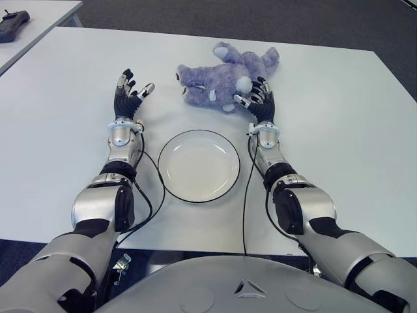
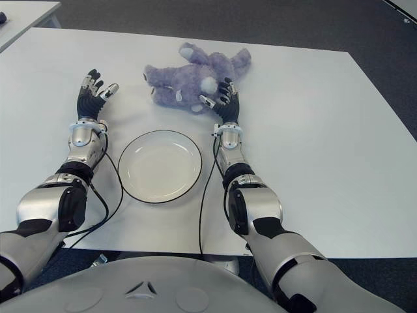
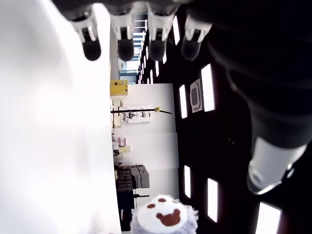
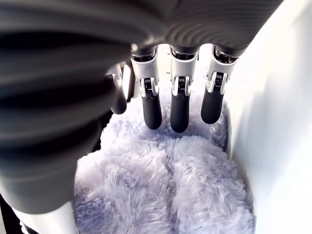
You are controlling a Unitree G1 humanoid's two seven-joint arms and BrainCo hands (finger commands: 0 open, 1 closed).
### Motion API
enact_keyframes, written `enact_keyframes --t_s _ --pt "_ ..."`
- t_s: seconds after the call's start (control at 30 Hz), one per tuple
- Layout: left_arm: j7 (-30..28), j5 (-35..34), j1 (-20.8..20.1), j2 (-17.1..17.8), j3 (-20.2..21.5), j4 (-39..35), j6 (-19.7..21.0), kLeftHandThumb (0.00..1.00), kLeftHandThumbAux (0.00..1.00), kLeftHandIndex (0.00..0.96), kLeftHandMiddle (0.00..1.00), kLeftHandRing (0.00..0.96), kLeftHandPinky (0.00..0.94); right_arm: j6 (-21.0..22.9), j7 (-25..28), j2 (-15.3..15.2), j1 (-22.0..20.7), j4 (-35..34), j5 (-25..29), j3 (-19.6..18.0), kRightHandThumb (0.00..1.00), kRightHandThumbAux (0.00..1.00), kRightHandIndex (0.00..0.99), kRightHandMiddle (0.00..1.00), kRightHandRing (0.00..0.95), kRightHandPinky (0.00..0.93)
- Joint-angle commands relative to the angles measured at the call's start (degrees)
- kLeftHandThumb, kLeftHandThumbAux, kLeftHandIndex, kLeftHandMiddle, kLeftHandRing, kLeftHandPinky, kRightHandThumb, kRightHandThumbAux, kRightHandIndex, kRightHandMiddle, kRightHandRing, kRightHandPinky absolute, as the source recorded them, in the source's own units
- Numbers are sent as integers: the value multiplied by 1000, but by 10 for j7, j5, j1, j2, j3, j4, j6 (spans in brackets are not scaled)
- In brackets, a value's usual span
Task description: Put the doll into the plate.
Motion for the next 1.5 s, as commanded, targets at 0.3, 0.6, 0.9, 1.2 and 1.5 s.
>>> enact_keyframes --t_s 0.3,0.6,0.9,1.2,1.5 --pt "-14 7 140 -50 -6 71 50 0 646 3 17 0 11 60 -1 24 120 75 -4 4 0 802 113 185 191 202" --pt "-11 9 140 -50 -8 71 50 0 649 5 20 1 4 59 0 24 120 74 -5 4 0 798 108 177 183 198" --pt "-11 11 139 -48 -9 72 52 0 663 3 20 0 3 60 1 25 119 75 -3 3 0 794 108 178 183 195" --pt "-12 11 137 -47 -9 72 53 0 679 5 21 4 15 64 11 25 116 75 -2 3 2 782 86 151 157 153" --pt "-13 9 137 -46 -7 72 53 0 654 2 22 0 0 64 5 20 116 76 -30 32 40 682 10 49 56 48"
